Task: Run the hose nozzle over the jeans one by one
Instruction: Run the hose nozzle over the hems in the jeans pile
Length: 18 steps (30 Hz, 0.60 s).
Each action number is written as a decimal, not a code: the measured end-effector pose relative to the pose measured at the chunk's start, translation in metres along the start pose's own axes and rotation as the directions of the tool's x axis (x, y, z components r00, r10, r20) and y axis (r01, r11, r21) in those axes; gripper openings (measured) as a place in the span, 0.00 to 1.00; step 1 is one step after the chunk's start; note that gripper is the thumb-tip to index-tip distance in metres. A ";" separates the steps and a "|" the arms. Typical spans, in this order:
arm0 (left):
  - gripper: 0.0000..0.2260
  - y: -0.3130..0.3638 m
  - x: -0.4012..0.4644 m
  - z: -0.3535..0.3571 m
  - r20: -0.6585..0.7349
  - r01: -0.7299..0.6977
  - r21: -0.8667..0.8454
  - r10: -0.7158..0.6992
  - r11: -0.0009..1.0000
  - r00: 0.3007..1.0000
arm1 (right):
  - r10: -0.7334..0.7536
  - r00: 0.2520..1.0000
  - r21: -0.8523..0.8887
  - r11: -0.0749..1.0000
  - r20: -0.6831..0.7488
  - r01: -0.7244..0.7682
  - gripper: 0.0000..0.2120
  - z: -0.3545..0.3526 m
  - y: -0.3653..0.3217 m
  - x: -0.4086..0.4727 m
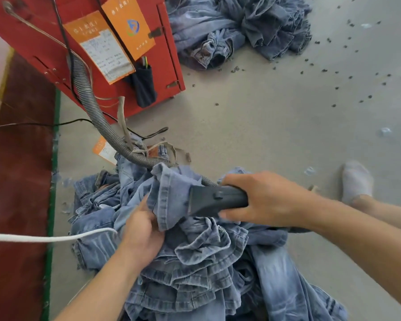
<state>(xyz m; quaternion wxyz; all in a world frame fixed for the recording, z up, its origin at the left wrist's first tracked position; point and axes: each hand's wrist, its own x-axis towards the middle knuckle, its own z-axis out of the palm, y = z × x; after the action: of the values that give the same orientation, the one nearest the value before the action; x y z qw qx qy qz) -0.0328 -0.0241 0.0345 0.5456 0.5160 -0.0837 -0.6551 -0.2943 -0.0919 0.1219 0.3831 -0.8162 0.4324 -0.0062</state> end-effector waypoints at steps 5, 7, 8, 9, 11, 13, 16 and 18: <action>0.22 0.011 0.006 0.007 0.003 -0.080 0.940 0.227 0.331 0.974 | 0.163 0.894 0.259 0.964 -0.418 -0.055 0.10 -0.048 0.008 0.025; 0.20 0.010 0.007 0.015 0.389 -0.226 0.879 0.357 -0.420 0.849 | 0.206 0.908 0.247 0.962 -0.365 -0.119 0.08 -0.077 0.038 0.008; 0.26 0.008 0.008 0.022 0.547 -0.321 0.764 0.299 -0.559 0.781 | 0.228 0.921 0.230 0.960 -0.315 -0.159 0.09 -0.083 0.055 -0.004; 0.35 0.007 0.009 0.030 0.666 -0.458 0.664 0.189 -0.591 0.722 | 0.263 0.926 0.210 0.955 -0.271 -0.209 0.10 -0.082 0.072 -0.016; 0.48 0.007 0.010 0.048 0.725 -0.646 0.573 -0.055 -0.504 0.686 | 0.335 0.920 0.182 0.936 -0.205 -0.301 0.10 -0.070 0.100 -0.034; 0.43 0.001 0.016 0.062 0.544 -0.601 0.691 -0.258 -0.402 0.798 | 0.375 0.915 0.199 0.918 -0.149 -0.344 0.10 -0.053 0.119 -0.043; 0.37 -0.013 0.027 0.078 0.310 -0.340 0.801 -0.145 -0.493 0.940 | 0.373 0.925 0.119 0.924 -0.068 -0.364 0.10 -0.034 0.134 -0.045; 0.42 -0.024 0.026 0.084 0.251 -0.273 0.615 -0.144 -0.740 0.957 | 0.362 0.932 0.137 0.923 0.001 -0.359 0.10 -0.025 0.140 -0.045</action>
<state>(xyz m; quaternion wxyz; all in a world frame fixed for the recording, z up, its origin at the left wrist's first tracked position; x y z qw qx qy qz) -0.1091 -0.0738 0.0413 -0.2398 0.6017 -0.7462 -0.1538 -0.4290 -0.1220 0.0653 0.4266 -0.6950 0.5782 0.0254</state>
